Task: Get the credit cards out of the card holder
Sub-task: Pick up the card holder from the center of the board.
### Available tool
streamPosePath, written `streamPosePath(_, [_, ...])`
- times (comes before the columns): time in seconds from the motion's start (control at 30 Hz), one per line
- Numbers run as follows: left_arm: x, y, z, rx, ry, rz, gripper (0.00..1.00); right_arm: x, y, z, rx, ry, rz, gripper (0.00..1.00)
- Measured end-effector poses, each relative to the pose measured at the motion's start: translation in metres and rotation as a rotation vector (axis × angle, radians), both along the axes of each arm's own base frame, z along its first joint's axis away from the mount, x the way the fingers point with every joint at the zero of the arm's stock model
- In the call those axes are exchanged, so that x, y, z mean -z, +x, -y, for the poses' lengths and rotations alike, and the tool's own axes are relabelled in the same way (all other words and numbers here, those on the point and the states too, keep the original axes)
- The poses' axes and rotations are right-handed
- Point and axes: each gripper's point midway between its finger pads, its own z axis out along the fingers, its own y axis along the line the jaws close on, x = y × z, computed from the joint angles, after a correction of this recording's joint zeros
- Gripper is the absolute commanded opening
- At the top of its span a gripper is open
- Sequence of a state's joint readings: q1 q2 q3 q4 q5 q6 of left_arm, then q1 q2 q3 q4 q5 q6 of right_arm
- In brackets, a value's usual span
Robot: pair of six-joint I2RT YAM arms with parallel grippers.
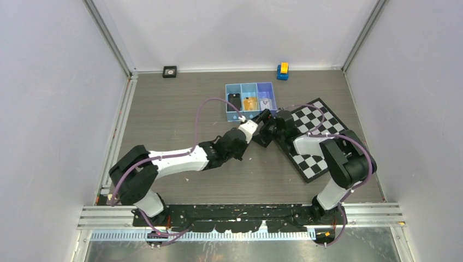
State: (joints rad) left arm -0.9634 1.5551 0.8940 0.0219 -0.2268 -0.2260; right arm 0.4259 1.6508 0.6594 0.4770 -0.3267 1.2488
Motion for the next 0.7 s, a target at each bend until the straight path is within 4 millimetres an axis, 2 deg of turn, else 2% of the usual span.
streamPosePath(0.13, [0.004, -0.001, 0.014, 0.032, 0.086, 0.062, 0.00, 0.002, 0.005, -0.010, -0.021, -0.014, -0.003, 0.94])
streamPosePath(0.17, [0.005, -0.001, 0.016, 0.036, 0.104, 0.074, 0.00, 0.004, 0.006, -0.012, -0.024, -0.017, -0.007, 0.91])
streamPosePath(0.2, [0.006, 0.000, 0.016, 0.036, 0.122, 0.084, 0.00, 0.007, 0.007, -0.013, -0.028, -0.021, -0.013, 0.84])
streamPosePath(0.27, [0.009, 0.001, 0.015, 0.035, 0.150, 0.100, 0.00, 0.014, 0.006, -0.014, -0.036, -0.034, -0.028, 0.62])
streamPosePath(0.3, [0.010, 0.001, 0.014, 0.032, 0.159, 0.105, 0.00, 0.018, 0.005, -0.014, -0.040, -0.040, -0.035, 0.56])
streamPosePath(0.4, [0.009, 0.003, 0.011, 0.025, 0.176, 0.119, 0.00, 0.023, 0.003, -0.015, -0.050, -0.044, -0.048, 0.23])
streamPosePath(0.43, [0.010, 0.003, 0.009, 0.023, 0.185, 0.118, 0.03, 0.022, 0.003, -0.015, -0.055, -0.043, -0.045, 0.20])
streamPosePath(0.5, [0.014, 0.002, 0.004, 0.015, 0.213, 0.109, 0.14, 0.019, 0.004, -0.017, -0.067, -0.037, -0.032, 0.19])
streamPosePath(0.57, [0.013, 0.003, 0.004, 0.004, 0.224, 0.106, 0.32, 0.018, 0.005, -0.017, -0.072, -0.041, -0.024, 0.19])
streamPosePath(0.63, [0.011, 0.002, 0.006, 0.001, 0.216, 0.097, 0.44, 0.018, 0.007, -0.016, -0.069, -0.044, -0.016, 0.12])
streamPosePath(0.7, [0.009, 0.000, 0.009, 0.003, 0.209, 0.090, 0.58, 0.018, 0.009, -0.013, -0.066, -0.051, -0.008, 0.01])
